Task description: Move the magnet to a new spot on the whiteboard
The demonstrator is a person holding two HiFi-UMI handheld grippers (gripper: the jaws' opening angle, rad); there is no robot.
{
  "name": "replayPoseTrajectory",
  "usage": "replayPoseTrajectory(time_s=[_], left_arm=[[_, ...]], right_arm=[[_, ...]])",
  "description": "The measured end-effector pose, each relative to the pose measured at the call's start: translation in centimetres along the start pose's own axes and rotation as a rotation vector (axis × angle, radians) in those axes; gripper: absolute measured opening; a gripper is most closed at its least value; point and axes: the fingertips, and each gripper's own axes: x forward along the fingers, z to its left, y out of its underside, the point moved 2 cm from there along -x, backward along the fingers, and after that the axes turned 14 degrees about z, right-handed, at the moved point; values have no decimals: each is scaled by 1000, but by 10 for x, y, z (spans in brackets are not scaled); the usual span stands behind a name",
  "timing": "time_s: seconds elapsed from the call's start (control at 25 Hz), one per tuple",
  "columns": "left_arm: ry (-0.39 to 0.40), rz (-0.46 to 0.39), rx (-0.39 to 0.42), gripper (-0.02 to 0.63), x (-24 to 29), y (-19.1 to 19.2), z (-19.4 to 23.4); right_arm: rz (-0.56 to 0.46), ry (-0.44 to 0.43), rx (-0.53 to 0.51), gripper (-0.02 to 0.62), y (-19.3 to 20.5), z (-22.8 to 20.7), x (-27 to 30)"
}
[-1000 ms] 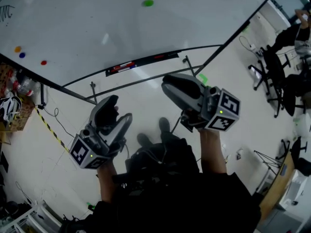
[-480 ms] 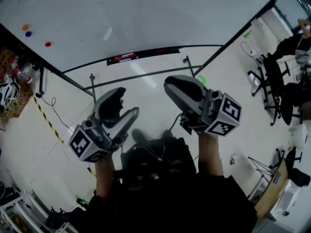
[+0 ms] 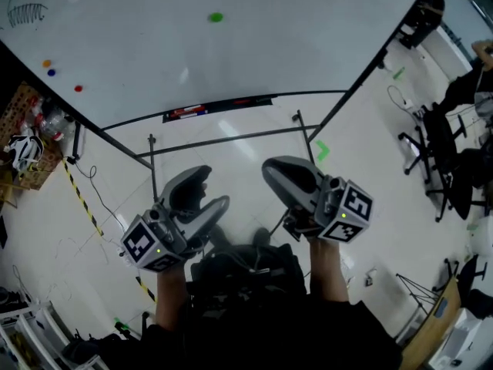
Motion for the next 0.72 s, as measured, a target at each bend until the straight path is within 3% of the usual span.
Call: replayPoseTrajectory(time_s=[0.44, 0.72], left_arm=[[20, 11, -8, 239, 38, 7, -30], [28, 5, -10, 239, 43, 7, -27]], right_arm=[[0, -42, 9, 18, 6, -6, -38], [-4, -55, 2, 18, 5, -10, -37]])
